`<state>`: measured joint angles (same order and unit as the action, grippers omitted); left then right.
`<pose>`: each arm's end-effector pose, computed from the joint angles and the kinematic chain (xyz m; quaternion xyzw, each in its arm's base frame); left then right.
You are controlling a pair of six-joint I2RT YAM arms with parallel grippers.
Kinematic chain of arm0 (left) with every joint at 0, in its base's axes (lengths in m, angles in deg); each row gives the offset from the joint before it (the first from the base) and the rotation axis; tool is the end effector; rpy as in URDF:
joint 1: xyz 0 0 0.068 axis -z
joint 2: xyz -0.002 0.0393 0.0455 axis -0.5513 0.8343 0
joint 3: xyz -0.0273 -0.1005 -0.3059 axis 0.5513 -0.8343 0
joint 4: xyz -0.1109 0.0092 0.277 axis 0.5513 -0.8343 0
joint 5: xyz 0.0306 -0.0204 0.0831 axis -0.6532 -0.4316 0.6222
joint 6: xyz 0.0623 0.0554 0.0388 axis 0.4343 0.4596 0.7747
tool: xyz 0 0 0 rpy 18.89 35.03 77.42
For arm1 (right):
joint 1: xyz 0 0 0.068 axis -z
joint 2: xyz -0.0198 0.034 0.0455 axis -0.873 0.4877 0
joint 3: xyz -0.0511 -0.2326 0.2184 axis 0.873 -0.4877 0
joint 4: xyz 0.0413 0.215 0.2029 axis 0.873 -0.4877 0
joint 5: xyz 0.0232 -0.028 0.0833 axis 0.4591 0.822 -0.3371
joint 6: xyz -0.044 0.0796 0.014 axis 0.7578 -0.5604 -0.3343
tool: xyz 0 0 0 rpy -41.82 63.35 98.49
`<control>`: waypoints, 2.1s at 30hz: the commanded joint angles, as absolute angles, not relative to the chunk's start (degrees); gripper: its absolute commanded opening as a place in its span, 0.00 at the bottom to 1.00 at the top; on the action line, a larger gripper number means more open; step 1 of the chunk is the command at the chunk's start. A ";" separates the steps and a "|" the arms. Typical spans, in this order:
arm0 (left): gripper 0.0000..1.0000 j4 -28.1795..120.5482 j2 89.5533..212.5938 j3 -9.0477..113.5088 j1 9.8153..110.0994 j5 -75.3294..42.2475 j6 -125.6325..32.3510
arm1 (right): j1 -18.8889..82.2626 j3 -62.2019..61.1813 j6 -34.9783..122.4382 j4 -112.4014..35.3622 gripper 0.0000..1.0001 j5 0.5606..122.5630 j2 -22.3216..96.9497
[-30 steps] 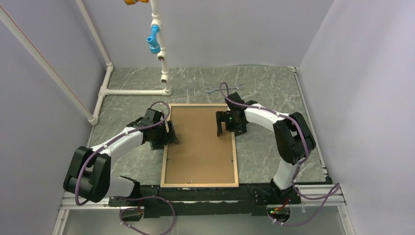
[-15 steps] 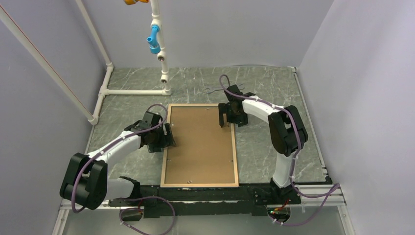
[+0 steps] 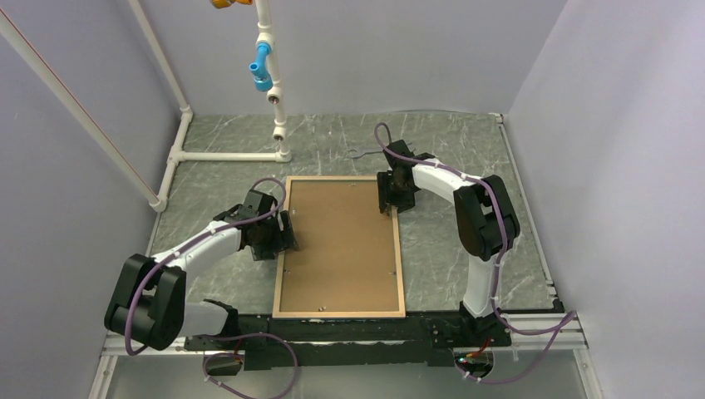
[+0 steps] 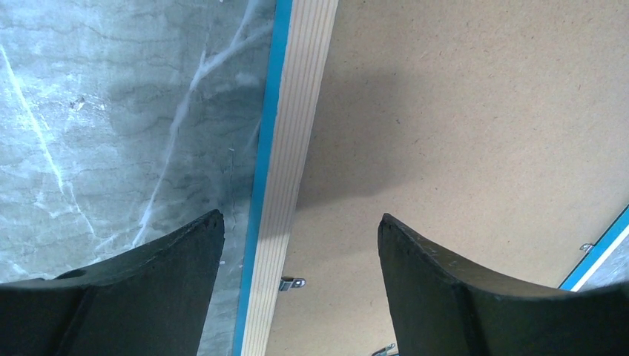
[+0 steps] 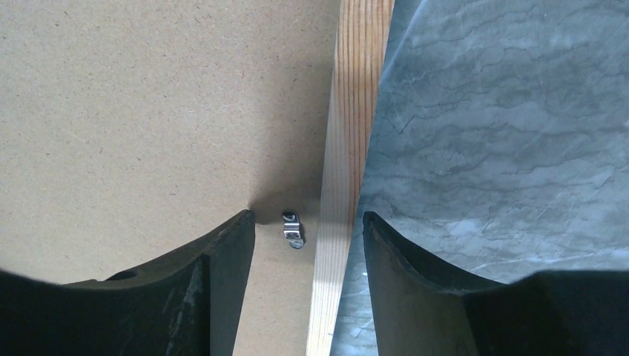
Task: Put the photo into the frame
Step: Install the photo frame at the center of the board.
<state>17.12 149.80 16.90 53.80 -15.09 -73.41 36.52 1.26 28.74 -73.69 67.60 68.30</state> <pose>0.2441 -0.1009 0.1523 -0.1392 0.9632 -0.1594 0.1655 0.4174 0.1908 0.1463 -0.0237 0.9851 0.0792 0.1510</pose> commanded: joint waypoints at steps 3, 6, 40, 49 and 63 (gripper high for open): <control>0.79 19.16 150.68 16.63 53.94 -15.92 -73.13 | 36.56 -1.17 30.24 -74.33 0.56 69.47 67.13; 0.79 19.41 150.91 16.54 53.94 -15.98 -73.16 | 36.66 -1.69 30.32 -74.38 0.41 69.48 66.97; 0.81 12.93 162.83 36.05 47.84 -11.55 -64.89 | 40.45 -12.70 27.99 -67.17 0.96 56.21 53.43; 0.74 11.09 174.31 47.36 47.43 -8.46 -62.94 | 40.50 -15.70 27.61 -66.10 0.97 54.95 51.66; 0.67 11.83 180.76 50.37 49.91 -6.30 -62.35 | 40.62 -16.21 27.54 -65.83 0.97 54.55 52.15</control>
